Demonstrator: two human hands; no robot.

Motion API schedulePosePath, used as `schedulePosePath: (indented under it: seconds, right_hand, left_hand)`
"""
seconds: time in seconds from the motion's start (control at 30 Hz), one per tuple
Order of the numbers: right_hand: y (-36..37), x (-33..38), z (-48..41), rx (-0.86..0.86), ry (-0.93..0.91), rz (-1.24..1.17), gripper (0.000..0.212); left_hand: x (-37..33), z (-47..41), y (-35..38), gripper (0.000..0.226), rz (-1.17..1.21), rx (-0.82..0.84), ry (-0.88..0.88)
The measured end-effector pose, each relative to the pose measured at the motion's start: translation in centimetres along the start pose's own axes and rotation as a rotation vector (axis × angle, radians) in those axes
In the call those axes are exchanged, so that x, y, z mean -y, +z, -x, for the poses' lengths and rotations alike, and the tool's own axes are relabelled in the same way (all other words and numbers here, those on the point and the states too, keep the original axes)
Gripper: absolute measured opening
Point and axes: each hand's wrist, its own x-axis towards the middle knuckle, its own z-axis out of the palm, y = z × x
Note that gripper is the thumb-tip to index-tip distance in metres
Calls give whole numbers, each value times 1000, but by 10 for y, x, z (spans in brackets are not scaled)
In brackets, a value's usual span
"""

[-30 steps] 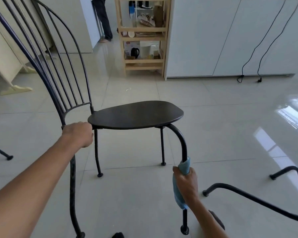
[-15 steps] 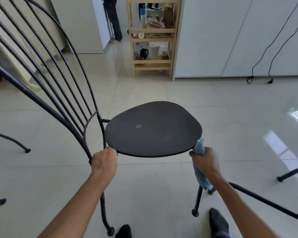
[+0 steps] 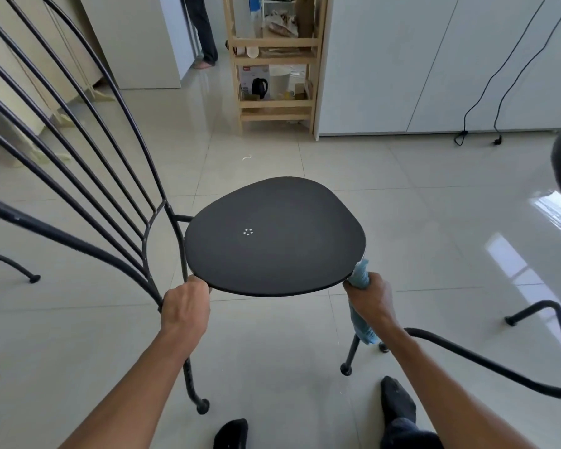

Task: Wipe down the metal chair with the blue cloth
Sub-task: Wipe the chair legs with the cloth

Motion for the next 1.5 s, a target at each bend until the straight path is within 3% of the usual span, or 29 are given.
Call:
schedulePosePath:
  seconds: [0.2,0.37,0.5,0.57,0.67,0.73,0.87,1.03,1.17,1.33,1.5]
  right_hand:
    - [14,-28,11,32,19,32,27]
    - [-4,-30,13,234,-20,56,19]
    - [-23,-28,19,328,-7,240,23]
    - [-34,-20,27,269,3,255,23]
    - [-35,4,50,21,42,-18,29]
    - [-17,23,65,-106,-40,-127,39]
    - [50,27,79,37,-290,209,76]
    - [81,55,58,150,-566,527,91]
    - [72,74,-4,236,-473,569,80]
    - [44,59,-3,136,-320,565,78]
    - [59,55,55,294,-493,594,77]
  left_hand:
    - [-4,5,19,8,63,-1,16]
    - [-5,5,19,8,65,-3,0]
    - [-5,7,20,8,45,-4,-10]
    - [-5,6,20,8,40,-8,-10]
    - [-6,7,21,9,29,-5,-23]
    - [-6,6,23,10,30,-6,-24]
    - [-5,5,26,12,28,-2,-19]
    - [-5,4,31,12,50,6,-36]
    - [-4,3,30,13,61,-3,-9]
    - [-6,4,29,16,80,4,-32]
    - [-8,5,30,13,70,-12,-32]
